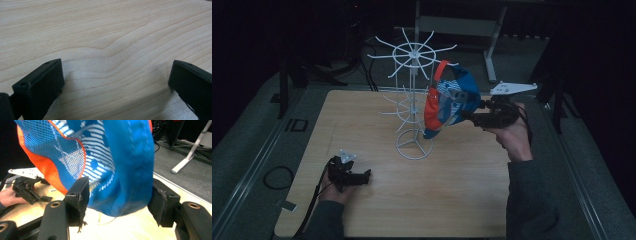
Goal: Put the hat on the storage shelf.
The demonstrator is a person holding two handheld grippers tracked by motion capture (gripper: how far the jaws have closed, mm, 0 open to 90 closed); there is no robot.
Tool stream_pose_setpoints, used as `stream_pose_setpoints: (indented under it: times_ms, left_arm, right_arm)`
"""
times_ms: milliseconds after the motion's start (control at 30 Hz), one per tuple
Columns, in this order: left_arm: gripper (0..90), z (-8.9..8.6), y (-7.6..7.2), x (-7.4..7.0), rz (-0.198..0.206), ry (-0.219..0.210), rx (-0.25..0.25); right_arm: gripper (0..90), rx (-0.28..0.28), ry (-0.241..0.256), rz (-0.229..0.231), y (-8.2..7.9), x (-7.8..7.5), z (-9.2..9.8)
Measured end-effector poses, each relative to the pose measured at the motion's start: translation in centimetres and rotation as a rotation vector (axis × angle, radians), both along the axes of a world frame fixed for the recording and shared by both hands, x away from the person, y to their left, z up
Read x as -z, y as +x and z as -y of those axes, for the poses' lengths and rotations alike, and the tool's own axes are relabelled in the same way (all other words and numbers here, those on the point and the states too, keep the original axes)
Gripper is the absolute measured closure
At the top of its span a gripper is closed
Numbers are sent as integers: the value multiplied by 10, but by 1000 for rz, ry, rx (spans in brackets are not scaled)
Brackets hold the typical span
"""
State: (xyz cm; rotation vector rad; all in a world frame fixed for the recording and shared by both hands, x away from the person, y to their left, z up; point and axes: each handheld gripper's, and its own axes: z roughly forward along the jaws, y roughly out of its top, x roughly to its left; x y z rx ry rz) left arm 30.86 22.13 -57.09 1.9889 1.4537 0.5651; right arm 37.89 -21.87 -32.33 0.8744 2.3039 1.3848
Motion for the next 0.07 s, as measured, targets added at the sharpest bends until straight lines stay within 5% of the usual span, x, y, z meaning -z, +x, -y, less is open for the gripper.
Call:
stream_pose_setpoints:
  times_ms: [67]
  left_arm:
    - [2,0,0,0,0,0,0]
  right_arm:
    - [373,2,4,-2,0,1,1]
